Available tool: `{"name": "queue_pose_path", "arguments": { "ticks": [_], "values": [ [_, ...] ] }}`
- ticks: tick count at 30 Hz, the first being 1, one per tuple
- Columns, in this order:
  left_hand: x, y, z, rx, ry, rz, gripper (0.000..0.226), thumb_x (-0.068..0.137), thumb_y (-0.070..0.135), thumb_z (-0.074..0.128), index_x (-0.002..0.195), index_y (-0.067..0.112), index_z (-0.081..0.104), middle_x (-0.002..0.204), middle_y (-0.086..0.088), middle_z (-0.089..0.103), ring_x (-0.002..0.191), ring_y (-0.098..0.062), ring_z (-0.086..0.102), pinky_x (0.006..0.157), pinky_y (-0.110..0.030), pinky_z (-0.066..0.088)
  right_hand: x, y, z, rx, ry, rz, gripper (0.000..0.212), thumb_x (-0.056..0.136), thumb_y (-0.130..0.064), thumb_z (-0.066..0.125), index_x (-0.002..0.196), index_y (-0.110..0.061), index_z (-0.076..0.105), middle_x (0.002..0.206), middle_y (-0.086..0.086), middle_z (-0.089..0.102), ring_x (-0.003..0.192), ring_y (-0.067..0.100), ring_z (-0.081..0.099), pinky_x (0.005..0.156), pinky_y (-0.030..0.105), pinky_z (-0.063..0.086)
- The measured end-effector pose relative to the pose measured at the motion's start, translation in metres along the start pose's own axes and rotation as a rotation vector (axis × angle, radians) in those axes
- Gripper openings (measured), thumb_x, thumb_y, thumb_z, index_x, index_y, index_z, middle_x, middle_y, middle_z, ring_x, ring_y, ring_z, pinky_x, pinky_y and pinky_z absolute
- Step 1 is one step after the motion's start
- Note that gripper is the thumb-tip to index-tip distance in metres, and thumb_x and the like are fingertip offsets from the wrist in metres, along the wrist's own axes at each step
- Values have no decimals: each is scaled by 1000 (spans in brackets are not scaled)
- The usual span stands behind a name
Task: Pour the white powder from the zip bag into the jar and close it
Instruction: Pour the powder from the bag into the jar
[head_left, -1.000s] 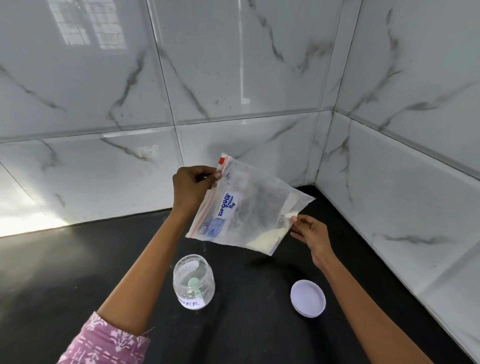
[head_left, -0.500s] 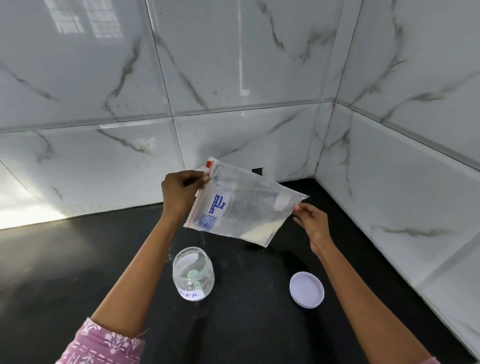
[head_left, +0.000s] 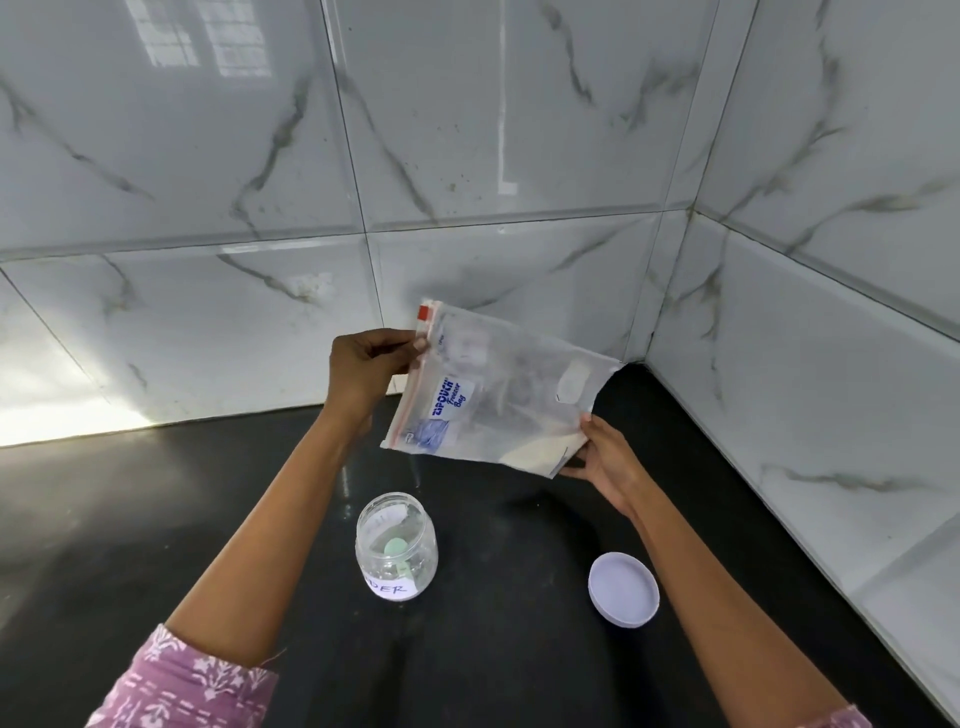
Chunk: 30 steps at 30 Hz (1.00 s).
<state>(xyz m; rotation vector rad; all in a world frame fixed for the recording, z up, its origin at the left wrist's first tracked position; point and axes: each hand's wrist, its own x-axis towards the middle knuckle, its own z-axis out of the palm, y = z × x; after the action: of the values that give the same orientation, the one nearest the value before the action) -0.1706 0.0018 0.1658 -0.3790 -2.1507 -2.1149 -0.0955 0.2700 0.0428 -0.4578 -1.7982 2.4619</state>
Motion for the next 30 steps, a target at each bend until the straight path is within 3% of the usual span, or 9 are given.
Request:
{"name": "queue_pose_path", "arguments": {
  "ticks": [4, 7, 9, 12, 15, 19, 23, 26, 30],
  "values": [
    [6, 17, 21, -21, -18, 7, 13, 76, 5, 76, 87, 12, 75, 69, 8, 75, 67, -8, 69, 68, -24, 58, 1, 2, -2, 86, -17, -8, 27, 97, -34, 44, 120, -22, 53, 123, 7, 61, 112, 30, 59, 84, 54, 51],
    [11, 28, 33, -27, -29, 2, 11, 75, 7, 77, 82, 15, 76, 69, 6, 74, 66, -11, 68, 70, -27, 57, -3, 8, -11, 103, -89, -26, 56, 78, -36, 69, 128, -20, 49, 123, 6, 63, 112, 28, 61, 87, 49, 54],
    [12, 35, 44, -13, -48, 3, 11, 75, 7, 78, 85, 12, 76, 72, -1, 74, 68, -17, 67, 72, -33, 56, -6, 15, -15, 73, -109, -28, 71, 60, -22, 85, 123, -16, 53, 120, 7, 65, 113, 26, 61, 89, 41, 55],
    [11, 43, 59, 13, -75, 10, 13, 75, 9, 78, 88, 9, 76, 77, -9, 73, 68, -22, 64, 74, -37, 54, -12, 26, -8, 49, -112, -28, 66, 56, 0, 81, 117, -12, 58, 116, 8, 68, 110, 22, 64, 82, 27, 56],
    [9, 51, 69, 11, -86, 13, 15, 76, 8, 77, 91, 6, 75, 78, -9, 72, 66, -19, 64, 74, -36, 55, -15, 37, 5, 89, -130, -7, 62, 56, 8, 77, 113, -9, 60, 117, 11, 66, 108, 19, 64, 84, 26, 56],
    [8, 58, 69, -24, -97, 15, 17, 77, 5, 75, 94, 2, 74, 75, -5, 72, 58, -9, 65, 63, -23, 55, -17, 41, 15, 76, -87, 27, 47, 65, -2, 76, 108, -14, 63, 110, 5, 70, 107, 19, 64, 96, 43, 48],
    [8, 61, 53, -100, -104, -17, 19, 77, 5, 75, 96, -1, 73, 71, -3, 73, 60, -13, 65, 64, -24, 56, -15, 35, 16, 94, -106, 63, 48, 65, -9, 77, 110, -13, 62, 110, 7, 70, 109, 26, 62, 95, 53, 46],
    [6, 59, 42, -123, -86, -11, 20, 78, 5, 75, 97, -1, 72, 74, -3, 73, 65, -15, 65, 66, -26, 56, -18, 35, 20, 116, -155, 87, 48, 67, -12, 76, 113, -11, 61, 113, 10, 69, 107, 30, 64, 90, 53, 51],
    [4, 52, 15, -13, 20, 94, 16, 79, 8, 74, 94, 10, 73, 72, 10, 73, 65, -4, 66, 62, -19, 55, -27, 32, 21, 136, -132, -5, 51, 67, -17, 77, 115, -13, 60, 111, 7, 71, 103, 29, 67, 74, 41, 59]
  ]
}}
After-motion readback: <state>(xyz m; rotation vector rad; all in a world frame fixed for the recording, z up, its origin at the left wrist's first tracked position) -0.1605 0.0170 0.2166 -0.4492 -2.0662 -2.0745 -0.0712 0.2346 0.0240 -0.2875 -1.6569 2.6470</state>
